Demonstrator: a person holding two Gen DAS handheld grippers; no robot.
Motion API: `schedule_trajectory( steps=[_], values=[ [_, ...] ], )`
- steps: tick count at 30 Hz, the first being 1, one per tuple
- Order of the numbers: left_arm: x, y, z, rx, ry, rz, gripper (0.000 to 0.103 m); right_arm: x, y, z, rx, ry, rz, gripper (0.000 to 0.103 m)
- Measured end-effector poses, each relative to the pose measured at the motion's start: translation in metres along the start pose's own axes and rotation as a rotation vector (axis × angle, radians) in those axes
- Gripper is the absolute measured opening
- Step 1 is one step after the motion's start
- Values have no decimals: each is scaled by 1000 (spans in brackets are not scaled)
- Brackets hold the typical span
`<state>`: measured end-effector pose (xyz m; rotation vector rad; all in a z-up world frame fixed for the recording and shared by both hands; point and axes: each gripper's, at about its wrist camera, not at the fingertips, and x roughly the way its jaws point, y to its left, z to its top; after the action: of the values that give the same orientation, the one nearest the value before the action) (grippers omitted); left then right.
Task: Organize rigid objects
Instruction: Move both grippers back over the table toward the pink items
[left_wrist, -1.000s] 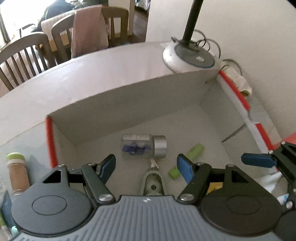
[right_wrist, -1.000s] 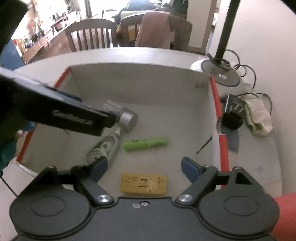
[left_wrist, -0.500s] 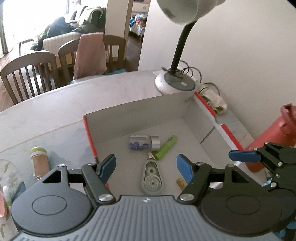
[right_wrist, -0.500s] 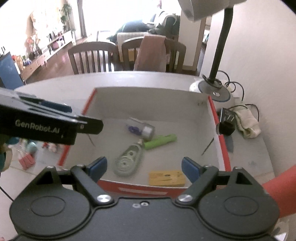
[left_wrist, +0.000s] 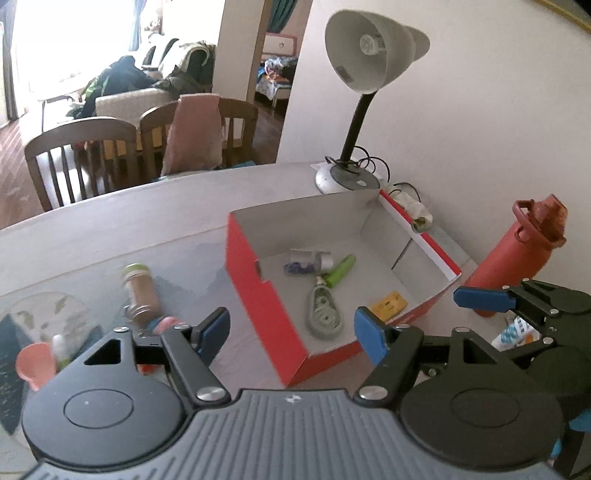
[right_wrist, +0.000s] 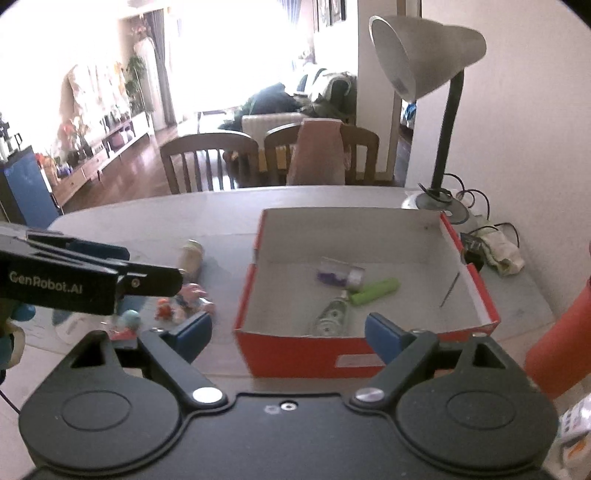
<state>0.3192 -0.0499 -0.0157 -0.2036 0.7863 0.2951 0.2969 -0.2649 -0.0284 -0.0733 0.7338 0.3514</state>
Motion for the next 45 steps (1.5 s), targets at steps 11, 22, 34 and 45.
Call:
schedule_trajectory(
  steps=[11, 22, 34, 45],
  values=[
    [-61, 44, -54, -6, -44, 21, 78, -21, 52, -23, 34, -72, 75, 100],
    [-101, 90, -91, -59, -78, 53, 83, -22, 102, -44, 47, -68, 139, 102],
    [-121, 128, -118, -95, -117, 93, 102, -13, 135, -58, 4, -37, 174, 102],
    [-106, 173, -123, -189, -128, 236, 103, 25, 159, -54, -92, 11, 253, 102]
  ],
)
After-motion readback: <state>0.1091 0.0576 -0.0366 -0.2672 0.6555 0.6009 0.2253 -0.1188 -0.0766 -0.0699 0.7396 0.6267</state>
